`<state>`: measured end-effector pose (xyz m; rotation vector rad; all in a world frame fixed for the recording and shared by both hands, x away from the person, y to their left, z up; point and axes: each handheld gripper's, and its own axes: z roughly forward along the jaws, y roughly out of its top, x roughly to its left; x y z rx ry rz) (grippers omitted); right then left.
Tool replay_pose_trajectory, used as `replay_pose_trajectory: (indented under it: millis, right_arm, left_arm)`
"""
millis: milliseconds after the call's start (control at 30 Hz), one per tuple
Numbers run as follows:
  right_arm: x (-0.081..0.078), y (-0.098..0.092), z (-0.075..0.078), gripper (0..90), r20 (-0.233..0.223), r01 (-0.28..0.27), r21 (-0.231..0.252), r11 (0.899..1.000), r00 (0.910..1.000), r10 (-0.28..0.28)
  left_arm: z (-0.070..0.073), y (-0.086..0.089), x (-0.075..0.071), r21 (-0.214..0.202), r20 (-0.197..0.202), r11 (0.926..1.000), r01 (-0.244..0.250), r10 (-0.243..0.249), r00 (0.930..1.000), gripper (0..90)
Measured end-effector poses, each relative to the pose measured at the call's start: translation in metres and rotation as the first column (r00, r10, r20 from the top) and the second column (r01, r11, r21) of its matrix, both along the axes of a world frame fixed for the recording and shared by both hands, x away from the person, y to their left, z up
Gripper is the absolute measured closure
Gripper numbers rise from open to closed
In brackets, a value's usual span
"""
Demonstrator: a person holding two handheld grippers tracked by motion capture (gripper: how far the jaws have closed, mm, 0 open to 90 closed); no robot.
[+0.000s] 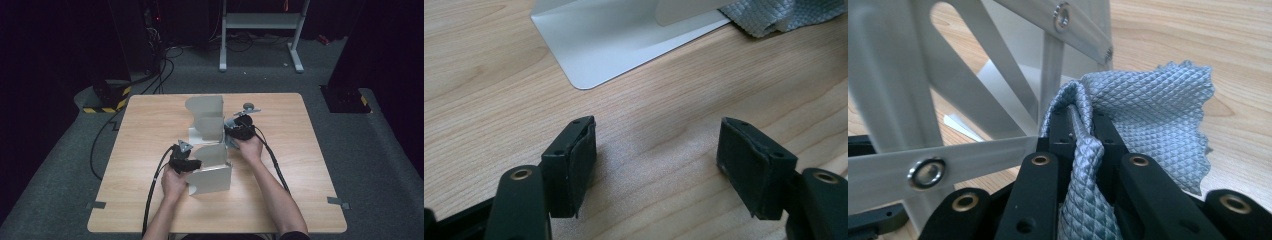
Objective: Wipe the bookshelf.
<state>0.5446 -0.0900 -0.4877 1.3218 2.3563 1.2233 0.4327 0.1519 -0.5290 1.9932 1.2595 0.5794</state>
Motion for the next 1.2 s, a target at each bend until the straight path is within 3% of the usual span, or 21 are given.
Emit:
replay_pose_trajectory:
  millis: [100, 333, 600, 867, 1000, 1200]
  right_arm:
    - [-0.002, -0.004, 0.005, 83.5, 0.005, 0.003, 0.006, 1.000, 1.0000, -0.003]
    - [-0.018, -0.002, 0.048, 83.6, 0.132, -0.034, 0.039, 0.999, 0.9909, 0.029]
    - [-0.024, -0.006, 0.057, 83.6, 0.153, -0.046, 0.053, 0.998, 0.9876, 0.037]
    - [-0.023, -0.013, 0.074, 83.6, 0.195, -0.051, 0.104, 0.993, 0.9804, 0.029]
    - [-0.015, -0.009, 0.070, 83.6, 0.192, -0.042, 0.102, 0.994, 0.9811, 0.022]
    - [0.004, -0.002, 0.038, 83.7, 0.097, -0.013, 0.055, 0.998, 0.9953, 0.007]
  left_arm:
    - [0.000, 0.000, 0.000, -0.001, 0.001, 1.0000, -0.001, 0.001, 1.0000, 32.4]
    - [0.000, 0.000, 0.000, -0.001, -0.002, 1.0000, 0.002, -0.002, 1.0000, 32.5]
    - [0.000, 0.000, 0.000, 0.000, -0.001, 1.0000, 0.002, -0.002, 1.0000, 32.5]
    - [0.000, 0.000, 0.000, 0.000, 0.001, 1.0000, -0.001, 0.001, 1.0000, 32.6]
    - [0.000, 0.000, 0.000, 0.000, -0.001, 1.0000, 0.000, 0.000, 1.0000, 32.5]
    - [0.000, 0.000, 0.000, -0.001, -0.001, 1.0000, -0.001, 0.001, 1.0000, 32.6]
